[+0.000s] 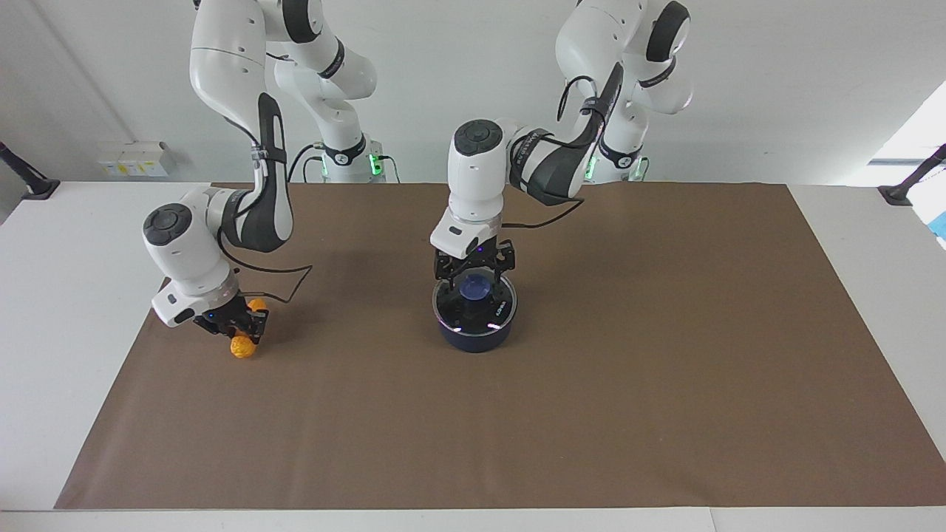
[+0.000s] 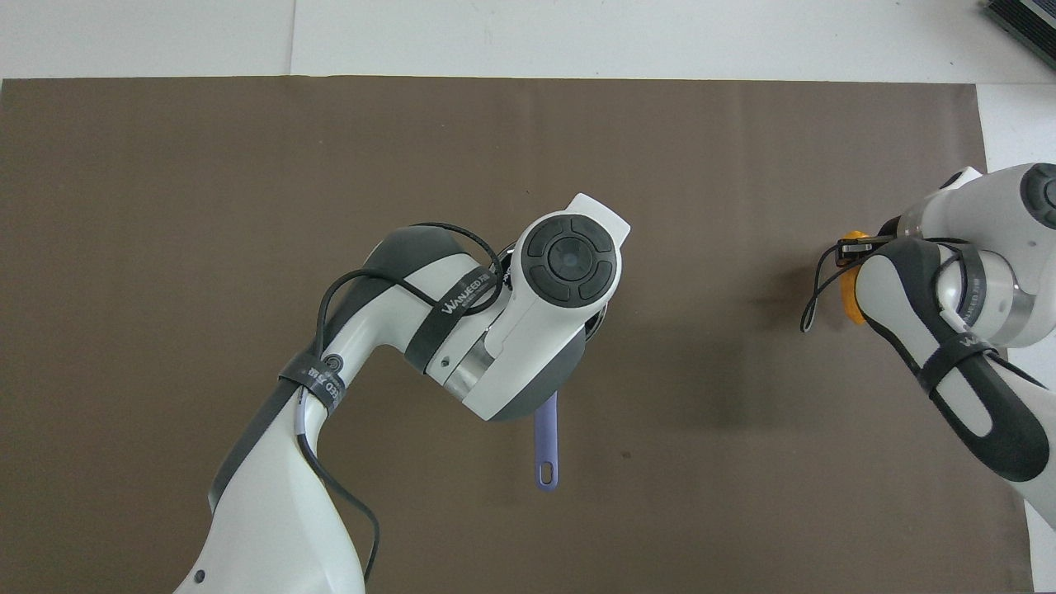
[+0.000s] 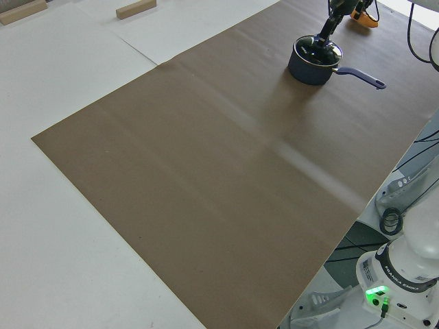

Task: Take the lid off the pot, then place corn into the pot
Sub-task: 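Grasp the lid knob with the left gripper while the right gripper lifts the corn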

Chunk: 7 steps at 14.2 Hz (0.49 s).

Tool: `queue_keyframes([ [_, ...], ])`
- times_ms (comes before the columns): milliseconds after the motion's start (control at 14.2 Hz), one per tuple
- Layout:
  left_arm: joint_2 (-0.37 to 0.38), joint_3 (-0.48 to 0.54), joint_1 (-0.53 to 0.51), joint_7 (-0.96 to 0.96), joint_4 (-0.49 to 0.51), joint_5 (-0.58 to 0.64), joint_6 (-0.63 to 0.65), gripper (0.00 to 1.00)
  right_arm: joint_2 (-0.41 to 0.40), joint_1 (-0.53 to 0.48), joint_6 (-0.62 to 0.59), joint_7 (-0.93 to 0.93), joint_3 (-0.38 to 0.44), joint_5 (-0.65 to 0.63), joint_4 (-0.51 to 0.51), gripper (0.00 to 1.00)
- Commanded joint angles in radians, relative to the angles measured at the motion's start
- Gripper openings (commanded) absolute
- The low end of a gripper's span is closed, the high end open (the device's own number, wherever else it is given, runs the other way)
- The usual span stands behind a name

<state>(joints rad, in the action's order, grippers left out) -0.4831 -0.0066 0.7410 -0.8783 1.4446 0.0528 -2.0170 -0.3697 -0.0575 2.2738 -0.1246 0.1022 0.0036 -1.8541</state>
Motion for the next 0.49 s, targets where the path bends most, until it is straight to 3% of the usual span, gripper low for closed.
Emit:
queue_keyframes([
  [0, -0.009, 0.016, 0.017, -0.019, -0.018, 0.013, -0.008, 1.00, 0.069, 0.005, -0.111, 0.036, -0.015, 0.019, 0.055, 0.00],
  [421, -0.006, 0.016, 0.015, -0.021, 0.008, 0.012, -0.032, 1.00, 0.224, 0.044, -0.273, 0.080, -0.019, 0.016, 0.064, 0.00],
])
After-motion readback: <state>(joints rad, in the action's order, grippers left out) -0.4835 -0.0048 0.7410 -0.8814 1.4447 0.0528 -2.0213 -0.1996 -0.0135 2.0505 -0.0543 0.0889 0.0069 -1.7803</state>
